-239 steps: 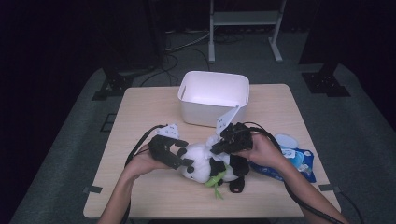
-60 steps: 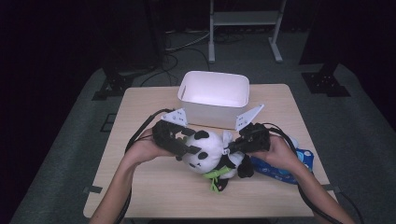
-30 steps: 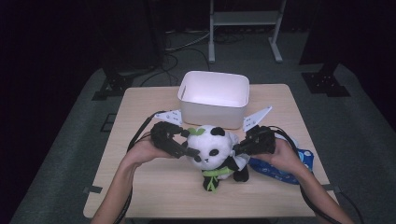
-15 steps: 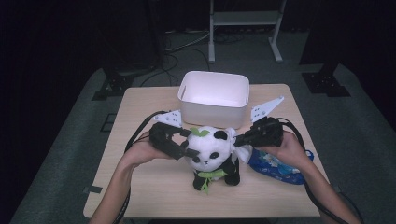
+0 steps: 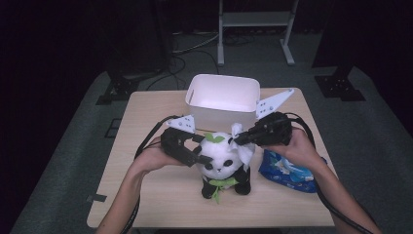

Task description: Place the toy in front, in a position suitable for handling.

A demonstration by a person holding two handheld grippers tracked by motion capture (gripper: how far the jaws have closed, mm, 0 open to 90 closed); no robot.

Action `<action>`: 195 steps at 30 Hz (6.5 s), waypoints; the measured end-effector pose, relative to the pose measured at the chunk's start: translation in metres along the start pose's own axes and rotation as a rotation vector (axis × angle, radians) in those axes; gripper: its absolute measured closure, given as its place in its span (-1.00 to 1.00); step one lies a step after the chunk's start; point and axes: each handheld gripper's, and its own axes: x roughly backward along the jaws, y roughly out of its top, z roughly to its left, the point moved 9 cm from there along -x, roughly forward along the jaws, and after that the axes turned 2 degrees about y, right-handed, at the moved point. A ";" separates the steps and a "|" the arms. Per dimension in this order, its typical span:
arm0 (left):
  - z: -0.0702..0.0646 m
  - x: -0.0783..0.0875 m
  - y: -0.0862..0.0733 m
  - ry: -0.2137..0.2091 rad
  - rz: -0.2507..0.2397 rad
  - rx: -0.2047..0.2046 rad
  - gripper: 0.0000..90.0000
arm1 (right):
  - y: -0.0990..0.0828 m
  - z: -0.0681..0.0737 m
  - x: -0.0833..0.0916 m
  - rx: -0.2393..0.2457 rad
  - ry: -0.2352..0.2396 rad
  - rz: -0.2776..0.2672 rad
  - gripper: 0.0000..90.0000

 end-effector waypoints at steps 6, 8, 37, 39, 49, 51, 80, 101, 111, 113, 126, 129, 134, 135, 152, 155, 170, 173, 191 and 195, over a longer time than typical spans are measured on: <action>-0.002 -0.004 0.004 -0.005 -0.003 -0.011 -0.39 | 0.016 0.007 -0.011 0.033 0.032 0.009 0.91; -0.003 -0.006 0.006 -0.009 -0.007 -0.017 -0.39 | 0.020 0.009 -0.017 0.043 0.040 0.016 0.91; -0.002 -0.010 0.006 -0.017 -0.023 -0.012 -0.37 | 0.039 0.008 -0.044 0.082 0.041 0.077 0.90; -0.002 -0.010 0.006 -0.013 -0.021 -0.009 -0.36 | 0.036 0.006 -0.039 0.072 0.031 0.072 0.90; 0.001 -0.002 -0.001 -0.004 -0.008 -0.001 -0.36 | 0.015 -0.006 -0.014 0.020 -0.011 0.043 0.89; 0.001 -0.002 -0.002 -0.005 -0.013 0.005 -0.36 | 0.011 -0.009 -0.011 0.005 -0.011 0.029 0.89; 0.007 0.013 -0.018 0.014 -0.019 0.047 -0.36 | -0.060 -0.026 0.005 -0.145 -0.036 0.006 0.88; 0.007 0.013 -0.017 0.016 -0.013 0.048 -0.36 | -0.149 -0.041 0.045 -0.299 -0.142 0.010 0.87; 0.007 0.013 -0.017 0.016 -0.003 0.048 -0.36 | -0.187 -0.052 0.064 -0.364 -0.231 0.059 0.82; 0.007 0.013 -0.017 0.016 -0.003 0.049 -0.36 | -0.194 -0.053 0.067 -0.379 -0.237 0.060 0.81; 0.008 0.013 -0.017 0.016 0.008 0.049 -0.36 | -0.180 -0.045 0.063 -0.345 -0.207 0.027 0.69; 0.008 0.015 -0.018 0.019 0.010 0.054 -0.36 | -0.172 -0.042 0.056 -0.326 -0.184 0.019 0.68; 0.010 0.017 -0.021 0.023 0.010 0.062 -0.36 | -0.161 -0.039 0.043 -0.306 -0.148 0.021 0.63; 0.010 0.018 -0.022 0.023 0.011 0.063 -0.36 | -0.158 -0.038 0.040 -0.300 -0.138 0.016 0.63; 0.012 0.026 -0.035 0.032 0.005 0.078 -0.36 | -0.112 -0.020 -0.014 -0.196 0.010 -0.001 0.57; 0.012 0.028 -0.037 0.033 0.003 0.083 -0.36 | -0.106 -0.018 -0.024 -0.185 0.033 0.001 0.57; 0.013 0.040 -0.054 0.050 0.033 0.093 -0.42 | -0.082 -0.009 -0.065 -0.130 0.100 0.027 0.58; 0.013 0.043 -0.055 0.058 0.044 0.090 -0.46 | -0.080 -0.008 -0.067 -0.129 0.104 0.027 0.59; 0.007 0.061 -0.045 0.093 0.062 0.018 -0.64 | -0.069 -0.007 -0.073 -0.091 0.087 0.049 0.61; 0.009 0.061 -0.044 0.101 0.071 0.021 -0.64 | -0.066 -0.005 -0.075 -0.086 0.089 0.052 0.61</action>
